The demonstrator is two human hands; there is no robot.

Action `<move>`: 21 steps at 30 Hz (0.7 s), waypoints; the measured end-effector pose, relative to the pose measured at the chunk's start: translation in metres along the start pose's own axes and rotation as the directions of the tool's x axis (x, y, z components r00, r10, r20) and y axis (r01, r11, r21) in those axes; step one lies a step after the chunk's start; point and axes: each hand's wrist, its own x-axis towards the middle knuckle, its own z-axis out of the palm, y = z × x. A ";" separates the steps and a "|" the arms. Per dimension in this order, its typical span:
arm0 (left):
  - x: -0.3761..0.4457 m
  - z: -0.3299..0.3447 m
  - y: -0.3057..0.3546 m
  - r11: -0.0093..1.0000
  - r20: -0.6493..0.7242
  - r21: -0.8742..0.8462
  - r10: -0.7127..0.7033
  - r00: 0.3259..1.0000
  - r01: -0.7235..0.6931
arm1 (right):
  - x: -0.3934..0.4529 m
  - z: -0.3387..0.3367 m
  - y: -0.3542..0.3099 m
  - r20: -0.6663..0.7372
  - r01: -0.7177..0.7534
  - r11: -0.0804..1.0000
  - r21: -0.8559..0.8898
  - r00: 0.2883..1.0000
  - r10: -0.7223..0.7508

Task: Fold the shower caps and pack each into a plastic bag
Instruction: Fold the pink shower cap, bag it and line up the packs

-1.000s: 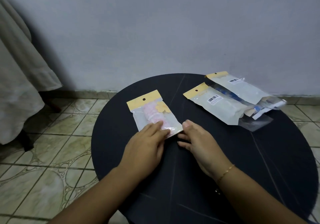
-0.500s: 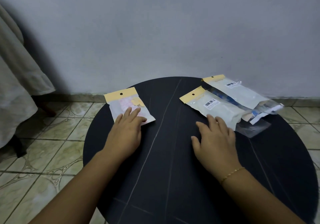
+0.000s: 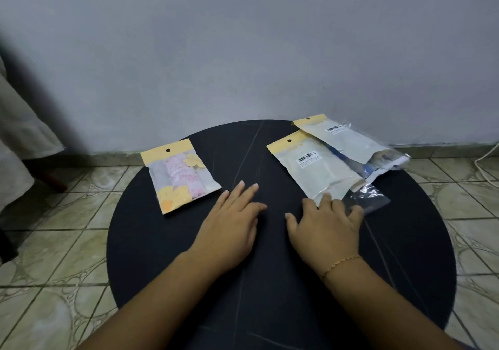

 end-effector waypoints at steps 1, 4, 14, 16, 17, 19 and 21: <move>0.000 0.000 0.003 1.000 0.000 -0.003 0.011 1.000 -0.011 | -0.002 0.000 0.000 -0.008 0.021 1.000 0.005 1.000 -0.021; -0.001 0.000 0.008 0.997 0.032 -0.070 0.038 0.999 -0.035 | -0.011 -0.001 -0.002 -0.040 0.129 0.990 0.054 0.991 -0.127; -0.013 -0.013 0.004 0.988 0.008 -0.150 0.026 1.000 -0.024 | -0.033 -0.034 0.003 -0.322 0.359 0.717 0.598 0.926 -0.195; -0.017 -0.014 0.005 0.985 -0.009 -0.174 0.007 1.000 -0.008 | -0.024 -0.038 0.017 -0.342 0.326 0.779 0.535 0.927 -0.154; -0.020 -0.015 0.007 0.980 -0.023 -0.198 0.004 1.000 -0.008 | -0.018 -0.037 0.026 -0.329 0.298 0.819 0.491 0.934 -0.142; -0.023 -0.015 0.013 0.971 -0.069 -0.239 0.010 0.998 -0.026 | -0.008 -0.032 0.044 -0.236 0.216 0.864 0.454 0.965 -0.117; -0.024 -0.012 0.017 0.971 -0.107 -0.229 0.039 0.993 -0.063 | -0.002 -0.024 0.056 -0.092 0.141 0.858 0.494 0.990 -0.109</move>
